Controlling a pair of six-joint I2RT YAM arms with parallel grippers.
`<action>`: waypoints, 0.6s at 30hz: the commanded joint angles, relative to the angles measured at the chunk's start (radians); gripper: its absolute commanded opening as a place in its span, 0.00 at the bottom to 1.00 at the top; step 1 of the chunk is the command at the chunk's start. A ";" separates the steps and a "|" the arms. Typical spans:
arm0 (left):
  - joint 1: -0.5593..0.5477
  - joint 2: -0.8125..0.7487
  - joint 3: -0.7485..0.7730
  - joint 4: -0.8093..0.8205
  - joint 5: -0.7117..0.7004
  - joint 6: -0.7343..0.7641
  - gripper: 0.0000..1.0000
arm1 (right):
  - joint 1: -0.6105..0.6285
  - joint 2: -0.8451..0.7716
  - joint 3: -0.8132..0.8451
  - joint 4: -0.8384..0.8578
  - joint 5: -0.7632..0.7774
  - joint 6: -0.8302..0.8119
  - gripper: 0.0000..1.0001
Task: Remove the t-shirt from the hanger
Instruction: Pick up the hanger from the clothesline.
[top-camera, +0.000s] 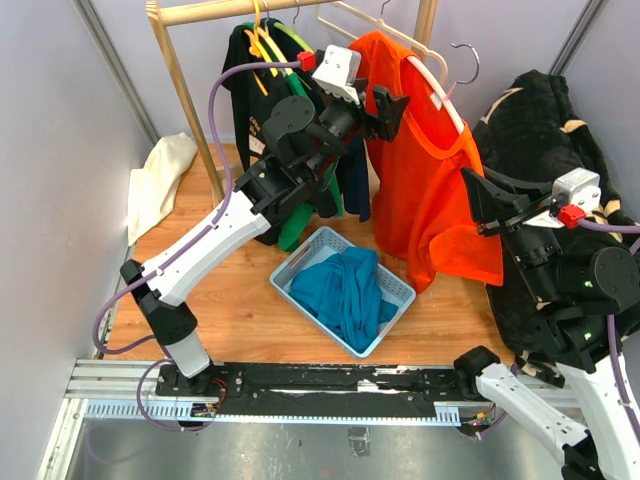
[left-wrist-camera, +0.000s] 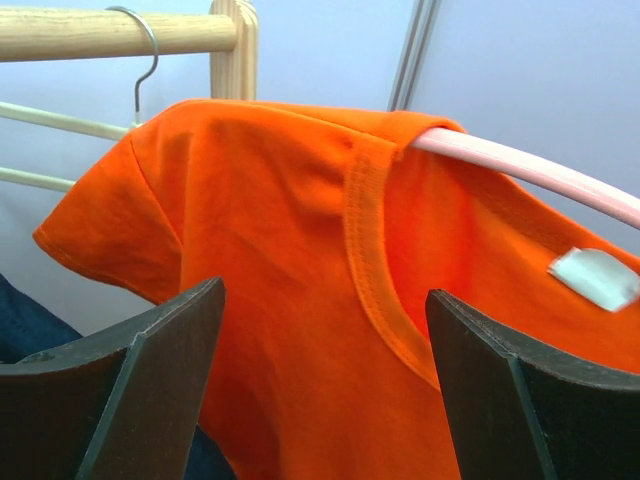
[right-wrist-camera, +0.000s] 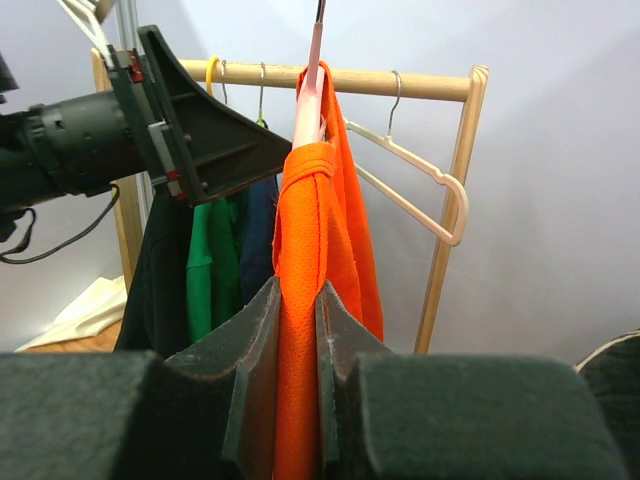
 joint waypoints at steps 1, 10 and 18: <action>0.030 0.027 0.055 0.015 0.025 -0.021 0.84 | 0.010 -0.020 -0.005 0.085 -0.027 0.023 0.01; 0.058 0.090 0.133 0.011 0.058 -0.042 0.60 | 0.010 -0.019 -0.018 0.082 -0.033 0.036 0.01; 0.060 0.039 0.048 0.039 0.174 -0.024 0.01 | 0.010 -0.004 -0.034 0.088 0.005 0.033 0.01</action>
